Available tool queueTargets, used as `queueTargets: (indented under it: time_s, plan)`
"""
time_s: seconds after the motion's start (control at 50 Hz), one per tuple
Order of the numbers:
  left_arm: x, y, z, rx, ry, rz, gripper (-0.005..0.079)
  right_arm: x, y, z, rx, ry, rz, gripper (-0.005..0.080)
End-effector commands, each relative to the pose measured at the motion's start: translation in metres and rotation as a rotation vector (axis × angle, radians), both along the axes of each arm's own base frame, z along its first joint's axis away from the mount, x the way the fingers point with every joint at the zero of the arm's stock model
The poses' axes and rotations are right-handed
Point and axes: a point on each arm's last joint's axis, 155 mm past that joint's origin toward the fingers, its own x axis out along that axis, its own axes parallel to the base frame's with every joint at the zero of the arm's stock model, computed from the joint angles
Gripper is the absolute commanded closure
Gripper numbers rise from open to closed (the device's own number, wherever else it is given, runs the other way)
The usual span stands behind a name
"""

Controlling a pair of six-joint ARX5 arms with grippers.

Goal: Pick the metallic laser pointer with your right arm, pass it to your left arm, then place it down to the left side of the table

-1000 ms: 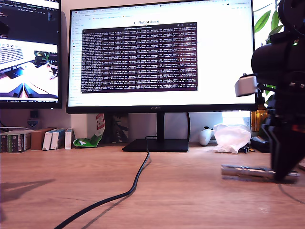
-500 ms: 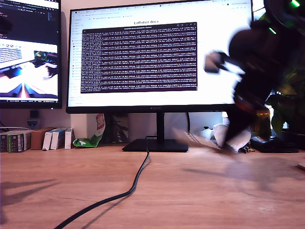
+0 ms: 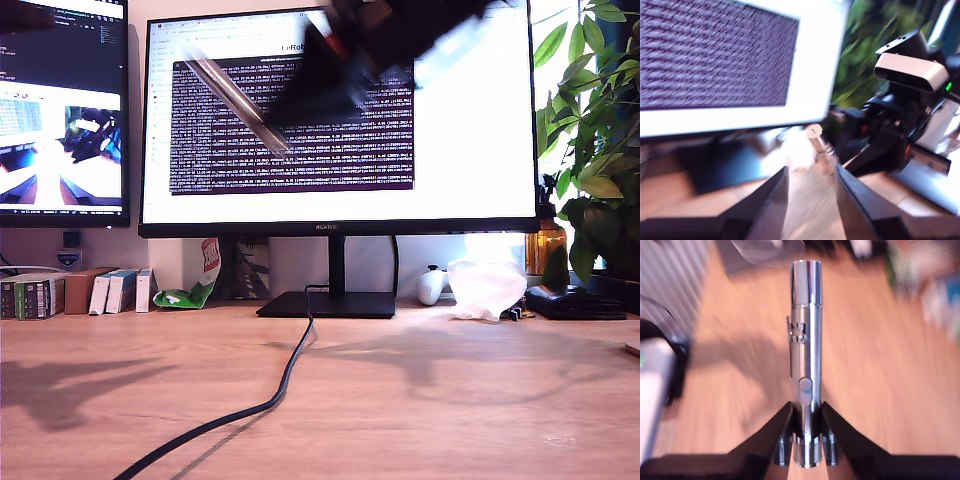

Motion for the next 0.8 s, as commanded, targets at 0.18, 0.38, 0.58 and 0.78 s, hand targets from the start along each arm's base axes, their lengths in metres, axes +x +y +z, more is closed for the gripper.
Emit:
queueTargets:
  time_s: [0.18,0.38,0.58,0.78]
  plan:
    - [0.002,-0.018,0.009,-0.077,0.018,-0.085,0.0467,-0.013,0.026,0.034,0.108,-0.046,0.059,0.0765]
    - [0.002,-0.030,0.015,-0.107,0.003,-0.135,0.0467,-0.020,0.034,0.039,0.130,-0.041,0.077,0.0765]
    - [0.002,-0.040,0.020,-0.127,-0.020,-0.153,0.0467,-0.032,0.044,0.044,0.148,-0.052,0.116,0.0764]
    - [0.006,-0.042,0.018,-0.132,-0.012,-0.142,0.0470,-0.045,0.054,0.046,0.159,-0.060,0.151,0.0765]
